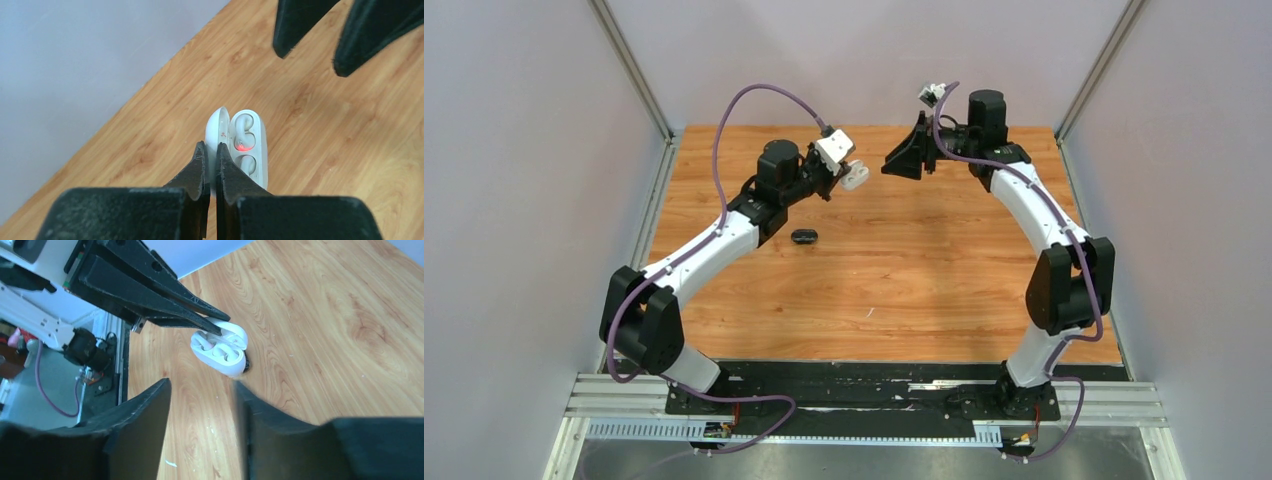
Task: Insert the wireless bluetooth earbuds into the charging case
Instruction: Adjust the earbud with the charging case.
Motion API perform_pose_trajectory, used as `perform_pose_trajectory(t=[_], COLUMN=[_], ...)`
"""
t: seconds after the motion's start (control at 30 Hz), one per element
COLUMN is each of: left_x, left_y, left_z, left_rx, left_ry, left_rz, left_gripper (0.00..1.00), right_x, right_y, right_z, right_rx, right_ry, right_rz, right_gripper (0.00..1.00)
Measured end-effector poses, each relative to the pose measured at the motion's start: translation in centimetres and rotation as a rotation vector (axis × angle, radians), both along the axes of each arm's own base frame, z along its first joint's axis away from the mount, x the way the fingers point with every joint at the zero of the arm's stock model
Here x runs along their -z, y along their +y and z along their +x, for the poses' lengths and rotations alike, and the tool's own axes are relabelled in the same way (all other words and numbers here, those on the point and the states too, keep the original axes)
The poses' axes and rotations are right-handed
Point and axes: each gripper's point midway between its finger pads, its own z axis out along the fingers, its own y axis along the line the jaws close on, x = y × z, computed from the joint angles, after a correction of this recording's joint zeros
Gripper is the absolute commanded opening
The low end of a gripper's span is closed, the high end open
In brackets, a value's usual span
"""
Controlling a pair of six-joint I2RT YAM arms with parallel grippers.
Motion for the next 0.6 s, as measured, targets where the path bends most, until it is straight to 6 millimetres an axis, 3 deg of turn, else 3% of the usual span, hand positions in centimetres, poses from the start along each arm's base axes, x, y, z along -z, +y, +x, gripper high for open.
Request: perform_pose_trajectory(t=[0.1,0.2,0.37,0.6], left_x=[-0.6,-1.2,-0.6,-1.0], left_y=[-0.5,-1.1,-1.8,-2.3], left_z=[-1.1,-2.2,-3.5,-4.2], left_rx=[0.084,0.16,0.245,0.294], left_ry=[-0.047,-0.08,-0.062,-0.055], left_rz=[0.026,0.042,0.053,0.043], left_gripper=[0.0,0.0,0.0,0.0], right_x=[-0.5,-2.2,-4.5,-2.3], right_y=[-0.2,0.1,2.2,5.5], right_z=[-1.2,-3.0,-6.3,-8.8], right_rx=[-0.057,-0.11,-0.209,-0.323], right_ry=[-0.138,-0.34,-0.63,-0.799], right_rz=[-0.025,-0.042,-0.046,-0.082], right_gripper=[0.39,0.21,0.2,0.21])
